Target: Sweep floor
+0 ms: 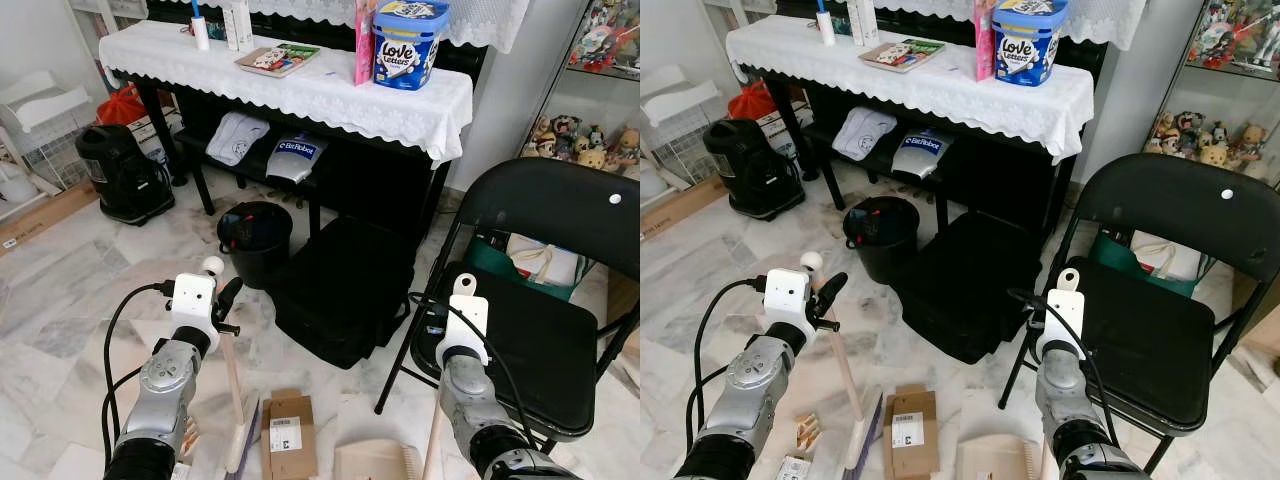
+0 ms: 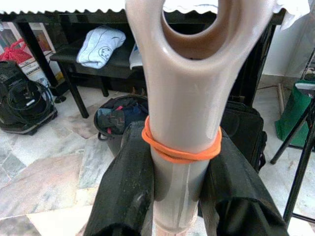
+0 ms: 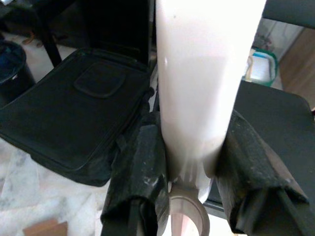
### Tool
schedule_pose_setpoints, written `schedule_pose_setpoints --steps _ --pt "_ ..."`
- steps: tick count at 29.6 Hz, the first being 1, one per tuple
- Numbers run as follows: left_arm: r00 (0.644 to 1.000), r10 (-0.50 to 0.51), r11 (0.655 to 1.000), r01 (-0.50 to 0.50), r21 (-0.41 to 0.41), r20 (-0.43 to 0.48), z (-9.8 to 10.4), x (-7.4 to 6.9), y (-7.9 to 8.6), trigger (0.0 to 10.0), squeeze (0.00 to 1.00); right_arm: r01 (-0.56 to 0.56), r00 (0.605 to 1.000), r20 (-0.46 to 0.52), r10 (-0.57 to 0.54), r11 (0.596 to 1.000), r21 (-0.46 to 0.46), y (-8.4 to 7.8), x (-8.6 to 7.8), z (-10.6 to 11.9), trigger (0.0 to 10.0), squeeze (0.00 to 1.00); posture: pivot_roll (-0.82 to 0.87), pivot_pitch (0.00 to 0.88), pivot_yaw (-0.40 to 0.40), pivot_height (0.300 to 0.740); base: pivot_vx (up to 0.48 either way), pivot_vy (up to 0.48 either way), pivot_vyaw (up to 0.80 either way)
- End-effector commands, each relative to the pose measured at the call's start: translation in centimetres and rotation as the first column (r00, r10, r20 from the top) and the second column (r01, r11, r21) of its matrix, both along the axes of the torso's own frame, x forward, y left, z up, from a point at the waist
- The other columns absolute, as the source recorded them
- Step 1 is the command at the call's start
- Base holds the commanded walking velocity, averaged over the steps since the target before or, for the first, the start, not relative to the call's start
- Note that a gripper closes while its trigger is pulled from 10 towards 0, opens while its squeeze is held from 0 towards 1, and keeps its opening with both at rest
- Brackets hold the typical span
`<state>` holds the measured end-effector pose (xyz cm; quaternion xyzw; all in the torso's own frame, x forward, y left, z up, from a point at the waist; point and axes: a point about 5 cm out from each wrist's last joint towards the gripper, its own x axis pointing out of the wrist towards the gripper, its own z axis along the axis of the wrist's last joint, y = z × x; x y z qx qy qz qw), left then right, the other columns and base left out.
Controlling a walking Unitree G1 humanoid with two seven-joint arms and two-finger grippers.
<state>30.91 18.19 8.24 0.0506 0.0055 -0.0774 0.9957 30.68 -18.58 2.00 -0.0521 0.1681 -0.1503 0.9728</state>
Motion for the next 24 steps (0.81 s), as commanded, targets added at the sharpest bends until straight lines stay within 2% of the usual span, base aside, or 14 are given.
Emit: schedule_pose_setpoints --steps 1,6,14,22,24 --pt "0.999 -0.003 1.0 0.003 -0.002 0.032 0.8 0.4 0.0 10.0 0.0 -0.002 0.999 0.052 0.003 1.0 -0.014 0.1 0.4 0.7 10.0 0.0 0.04 0.0 0.044 0.74 0.0 0.0 0.0" --pt "0.999 -0.001 1.0 0.001 -0.003 0.037 0.9 0.4 0.0 10.0 0.0 -0.014 0.994 0.107 0.02 0.998 -0.057 0.1 0.4 1.2 10.0 0.0 0.04 0.0 0.045 0.74 0.0 0.0 0.0" --pt "0.999 0.013 1.0 -0.013 0.001 0.043 0.9 0.4 0.1 10.0 0.0 -0.047 0.991 0.122 0.057 0.995 -0.085 0.5 0.2 1.1 10.0 0.0 0.04 0.0 0.044 0.74 0.0 0.0 0.0" --pt "0.999 0.009 1.0 -0.009 0.003 0.043 0.9 0.3 0.1 10.0 0.0 -0.058 0.998 0.025 0.06 0.996 -0.066 0.7 -0.7 -0.5 10.0 0.0 0.04 0.0 0.048 0.74 0.0 0.0 0.0" --pt "0.999 0.006 1.0 -0.007 0.003 0.043 0.9 0.3 0.1 10.0 0.0 -0.047 0.999 0.009 0.047 0.998 -0.034 0.6 -1.0 -0.9 10.0 0.0 0.05 0.0 0.049 0.74 0.0 0.0 0.0"
